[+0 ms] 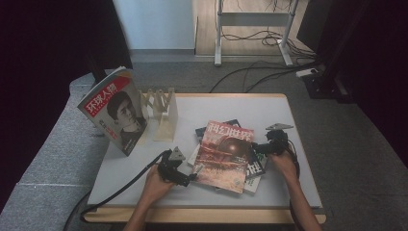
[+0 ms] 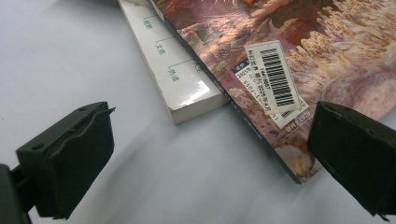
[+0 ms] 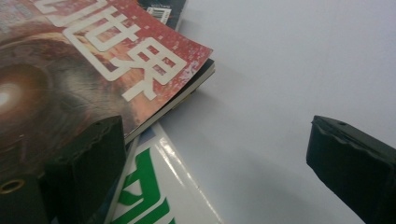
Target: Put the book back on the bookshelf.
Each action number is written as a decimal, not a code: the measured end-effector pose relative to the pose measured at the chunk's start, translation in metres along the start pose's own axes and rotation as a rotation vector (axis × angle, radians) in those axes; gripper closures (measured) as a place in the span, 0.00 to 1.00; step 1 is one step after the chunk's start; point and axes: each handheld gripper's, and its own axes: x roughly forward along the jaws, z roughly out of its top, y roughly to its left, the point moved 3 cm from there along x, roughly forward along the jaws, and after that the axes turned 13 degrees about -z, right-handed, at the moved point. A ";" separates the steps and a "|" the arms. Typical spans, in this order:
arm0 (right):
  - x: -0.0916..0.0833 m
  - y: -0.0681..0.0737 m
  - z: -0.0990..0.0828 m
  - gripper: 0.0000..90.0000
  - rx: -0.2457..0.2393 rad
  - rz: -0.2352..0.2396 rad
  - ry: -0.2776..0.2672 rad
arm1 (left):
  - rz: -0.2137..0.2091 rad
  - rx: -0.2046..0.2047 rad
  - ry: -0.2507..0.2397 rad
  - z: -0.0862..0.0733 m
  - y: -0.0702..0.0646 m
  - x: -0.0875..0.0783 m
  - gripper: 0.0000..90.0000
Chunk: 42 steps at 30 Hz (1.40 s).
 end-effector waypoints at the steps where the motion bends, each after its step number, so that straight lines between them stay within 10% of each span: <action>1: -0.002 0.000 0.000 0.05 0.002 0.004 -0.002 | 0.003 0.001 -0.002 0.000 0.000 0.000 0.00; 9: -0.017 0.003 -0.004 0.05 0.001 0.028 -0.019 | 0.039 0.013 -0.030 -0.003 -0.004 0.000 0.00; 15: -0.025 0.008 -0.006 0.04 -0.020 0.044 -0.029 | -0.008 -0.068 -0.090 -0.012 0.001 0.001 0.01; 42: -0.027 0.036 -0.004 0.00 -0.062 0.157 -0.002 | 0.087 -0.011 -0.046 -0.012 -0.007 0.007 0.01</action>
